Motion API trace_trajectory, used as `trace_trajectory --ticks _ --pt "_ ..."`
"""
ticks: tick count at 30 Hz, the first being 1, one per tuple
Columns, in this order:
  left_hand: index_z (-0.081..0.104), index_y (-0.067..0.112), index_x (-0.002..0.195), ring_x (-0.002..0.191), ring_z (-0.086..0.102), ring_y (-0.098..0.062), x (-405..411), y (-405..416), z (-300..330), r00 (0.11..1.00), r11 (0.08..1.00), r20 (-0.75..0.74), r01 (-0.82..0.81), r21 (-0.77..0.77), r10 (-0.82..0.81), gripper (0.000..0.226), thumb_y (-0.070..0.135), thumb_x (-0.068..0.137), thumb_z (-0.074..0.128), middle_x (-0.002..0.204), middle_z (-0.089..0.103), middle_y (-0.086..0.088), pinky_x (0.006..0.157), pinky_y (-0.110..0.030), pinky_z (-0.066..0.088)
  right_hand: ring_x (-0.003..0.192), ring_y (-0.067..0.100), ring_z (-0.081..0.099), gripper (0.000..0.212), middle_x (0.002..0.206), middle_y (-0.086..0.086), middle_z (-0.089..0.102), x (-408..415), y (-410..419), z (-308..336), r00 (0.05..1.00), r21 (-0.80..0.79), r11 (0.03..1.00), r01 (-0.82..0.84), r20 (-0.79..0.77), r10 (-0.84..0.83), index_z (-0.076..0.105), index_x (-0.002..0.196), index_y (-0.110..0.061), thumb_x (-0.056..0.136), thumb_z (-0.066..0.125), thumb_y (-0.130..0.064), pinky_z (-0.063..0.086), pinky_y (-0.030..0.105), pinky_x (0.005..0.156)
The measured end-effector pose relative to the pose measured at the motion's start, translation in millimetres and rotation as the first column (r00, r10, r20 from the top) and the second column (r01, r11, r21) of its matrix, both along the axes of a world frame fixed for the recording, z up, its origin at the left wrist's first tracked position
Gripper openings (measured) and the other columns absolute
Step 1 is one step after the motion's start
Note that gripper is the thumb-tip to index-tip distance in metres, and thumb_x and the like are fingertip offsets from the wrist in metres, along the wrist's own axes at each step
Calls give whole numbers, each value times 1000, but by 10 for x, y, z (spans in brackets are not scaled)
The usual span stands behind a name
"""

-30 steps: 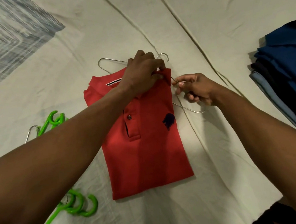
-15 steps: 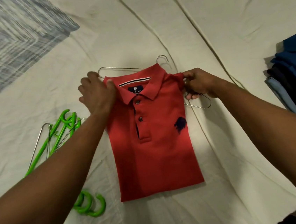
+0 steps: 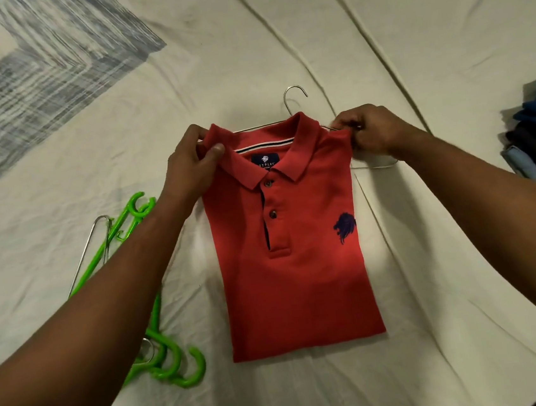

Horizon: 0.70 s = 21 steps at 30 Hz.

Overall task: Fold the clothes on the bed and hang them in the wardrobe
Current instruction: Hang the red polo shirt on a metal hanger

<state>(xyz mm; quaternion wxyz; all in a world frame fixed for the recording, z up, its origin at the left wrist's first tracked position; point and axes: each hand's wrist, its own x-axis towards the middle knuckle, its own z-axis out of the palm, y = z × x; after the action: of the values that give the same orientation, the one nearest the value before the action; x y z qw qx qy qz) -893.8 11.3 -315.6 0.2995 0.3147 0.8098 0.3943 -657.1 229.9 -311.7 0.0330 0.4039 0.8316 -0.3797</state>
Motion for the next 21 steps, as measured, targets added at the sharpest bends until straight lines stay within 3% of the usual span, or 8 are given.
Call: trace_trajectory --ticks 5,8,10,12,14,17,19,21 --pt "59 40 87 99 68 -35 -55 -91 -23 986 1000 169 -14 -24 18 26 52 67 69 101 71 -14 88 -56 55 114 22 61 31 119 6 70 -116 -60 33 1000 152 988 -13 -24 17 72 118 -17 97 51 -7 46 36 100" --pt "60 35 89 97 68 -32 -67 -68 -37 981 998 186 -53 -34 58 29 43 64 72 101 70 -12 88 -54 56 111 26 60 33 116 7 68 -157 -177 24 998 241 970 16 -60 -2 70 117 -18 101 43 -30 45 37 92" --pt "61 30 91 92 68 -27 -58 -53 -17 973 998 224 -60 -22 63 26 31 66 70 101 71 -14 87 -51 58 105 29 61 43 111 10 67 -165 -284 11 1000 228 973 -22 -2 23 67 115 -17 96 43 -47 47 40 87" --pt "62 27 91 86 66 -24 -42 -83 19 962 999 270 -37 25 28 25 22 68 68 96 71 -14 83 -46 56 117 32 56 60 126 13 60 -158 -366 -17 994 172 982 -79 92 64 56 134 -19 85 53 -54 47 48 96" --pt "62 23 92 82 64 -20 -27 -143 60 952 994 299 34 102 -64 24 13 70 65 89 70 -8 77 -39 52 125 35 49 71 135 15 52 -136 -396 -53 985 132 987 -88 159 67 45 145 -19 82 66 -45 44 53 101" --pt "67 14 96 79 62 -8 30 -250 123 907 951 305 236 200 -289 31 0 69 62 81 70 10 74 -26 49 119 37 52 60 123 13 58 -106 -392 -35 981 143 987 -69 188 41 53 134 -18 80 72 -34 45 52 94" --pt "72 31 87 76 58 1 98 -342 156 850 888 264 413 201 -455 41 -3 67 60 76 68 16 72 -20 46 107 36 52 33 101 8 56 -73 -468 35 983 214 973 -85 179 46 62 109 -16 79 71 -28 40 44 80" --pt "70 42 78 73 58 3 167 -449 141 804 817 147 564 116 -576 48 -2 66 56 76 67 16 72 -22 44 101 33 47 23 95 4 48 15 -591 74 995 324 944 -66 95 36 61 98 -14 76 66 -20 31 39 77"
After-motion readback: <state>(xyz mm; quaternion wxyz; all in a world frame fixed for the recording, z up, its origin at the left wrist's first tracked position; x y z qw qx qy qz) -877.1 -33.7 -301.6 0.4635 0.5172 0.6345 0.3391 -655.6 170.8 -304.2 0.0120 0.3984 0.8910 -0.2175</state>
